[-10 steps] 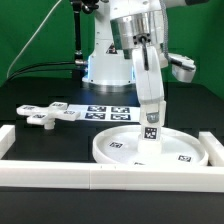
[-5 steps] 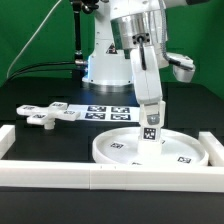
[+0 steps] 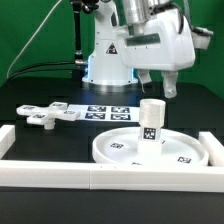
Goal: Assemble round table
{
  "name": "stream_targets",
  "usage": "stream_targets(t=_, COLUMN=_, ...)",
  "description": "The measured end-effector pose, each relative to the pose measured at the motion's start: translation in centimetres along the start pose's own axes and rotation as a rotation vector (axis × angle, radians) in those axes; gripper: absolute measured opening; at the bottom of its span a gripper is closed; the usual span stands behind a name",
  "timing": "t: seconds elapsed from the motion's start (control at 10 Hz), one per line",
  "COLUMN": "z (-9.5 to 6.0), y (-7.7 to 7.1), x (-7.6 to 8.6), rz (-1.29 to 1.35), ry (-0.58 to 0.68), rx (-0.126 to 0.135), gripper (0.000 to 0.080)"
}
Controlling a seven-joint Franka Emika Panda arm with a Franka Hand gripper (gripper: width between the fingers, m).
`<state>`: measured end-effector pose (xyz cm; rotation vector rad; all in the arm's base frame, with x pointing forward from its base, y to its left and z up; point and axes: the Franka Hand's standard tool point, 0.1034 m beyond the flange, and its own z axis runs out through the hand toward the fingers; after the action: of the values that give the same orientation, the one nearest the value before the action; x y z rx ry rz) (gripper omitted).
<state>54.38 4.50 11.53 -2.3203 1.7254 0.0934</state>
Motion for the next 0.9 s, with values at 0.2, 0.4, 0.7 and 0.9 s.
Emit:
stream_targets(t=0.2, z=-0.31, y=0.25, x=-0.09, rz=0.000, ry=-0.001, rx=-0.001, gripper=0.0648)
stream_targets(t=0.4, z=-0.25, y=0.27, x=-0.10, rz=-0.002, ry=-0.002, rx=-0.002, gripper=0.0648)
stream_targets(t=0.7, z=0.17, y=0.40, x=-0.42, rz=-0.217, ry=0.025, rx=-0.023, gripper=0.0648)
stream_targets(t=0.9, z=0.11, y=0.66, x=-0.68, rz=-0.516, ry=0.034, rx=-0.045, gripper=0.0648)
